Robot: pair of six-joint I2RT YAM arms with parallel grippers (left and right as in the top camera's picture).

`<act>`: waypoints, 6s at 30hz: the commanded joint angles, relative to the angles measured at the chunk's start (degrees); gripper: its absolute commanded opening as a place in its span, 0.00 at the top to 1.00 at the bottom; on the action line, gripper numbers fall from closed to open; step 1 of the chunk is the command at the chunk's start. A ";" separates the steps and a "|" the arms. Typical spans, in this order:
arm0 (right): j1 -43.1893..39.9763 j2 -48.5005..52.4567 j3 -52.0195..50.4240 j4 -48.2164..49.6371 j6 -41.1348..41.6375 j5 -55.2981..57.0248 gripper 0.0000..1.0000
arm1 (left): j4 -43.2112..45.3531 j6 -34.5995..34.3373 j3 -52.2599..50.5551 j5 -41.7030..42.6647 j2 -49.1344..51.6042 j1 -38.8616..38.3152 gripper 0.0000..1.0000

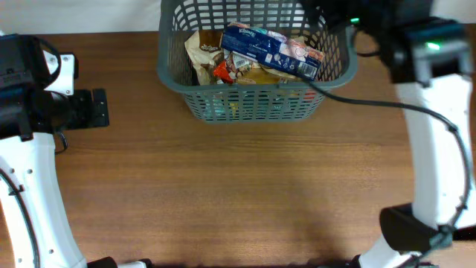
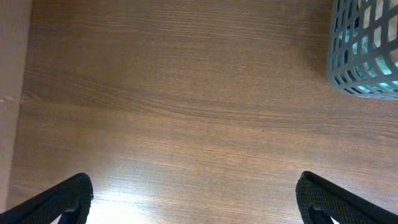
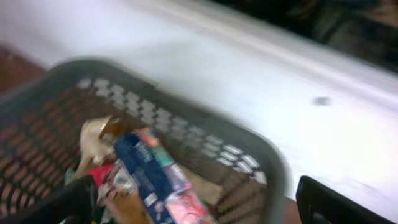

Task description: Pack container

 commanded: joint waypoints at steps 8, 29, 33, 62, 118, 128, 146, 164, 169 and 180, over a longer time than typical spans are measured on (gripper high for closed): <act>-16.87 -10.88 1.07 -5.09 8.22 2.27 0.01 | -0.04 -0.72 0.31 0.81 0.20 0.35 0.01; -20.96 -19.32 -0.59 -14.80 8.17 1.20 0.01 | -0.04 -0.72 0.31 0.81 0.20 0.35 0.01; -20.96 -18.99 -0.59 -18.01 8.17 1.20 0.01 | -0.04 -0.72 0.31 0.81 0.20 0.35 0.01; -21.05 -44.61 -35.50 -1.92 8.20 4.37 0.01 | -0.04 -0.72 0.31 0.81 0.20 0.35 0.01; -10.49 -104.04 -129.79 34.21 8.17 -8.48 0.01 | -0.04 -0.72 0.31 0.81 0.20 0.35 0.01; -10.49 -104.04 -129.96 35.08 8.17 -8.66 0.01 | -0.04 -0.72 0.31 0.81 0.20 0.35 0.01; -10.49 -104.04 -129.96 35.08 8.15 -8.66 0.01 | -0.04 -0.72 0.31 0.57 0.98 0.70 0.01; -10.49 -104.04 -129.96 35.08 8.15 -8.66 0.01 | 0.02 -0.72 -10.32 0.61 -14.25 -2.91 0.01; -10.49 -104.04 -129.96 35.08 8.17 -8.66 0.01 | 0.63 -0.72 -27.06 -1.27 -27.36 -6.23 0.01; -10.49 -104.04 -129.96 35.08 8.17 -8.66 0.01 | 32.17 -0.70 -68.22 -14.21 -57.57 -6.47 0.01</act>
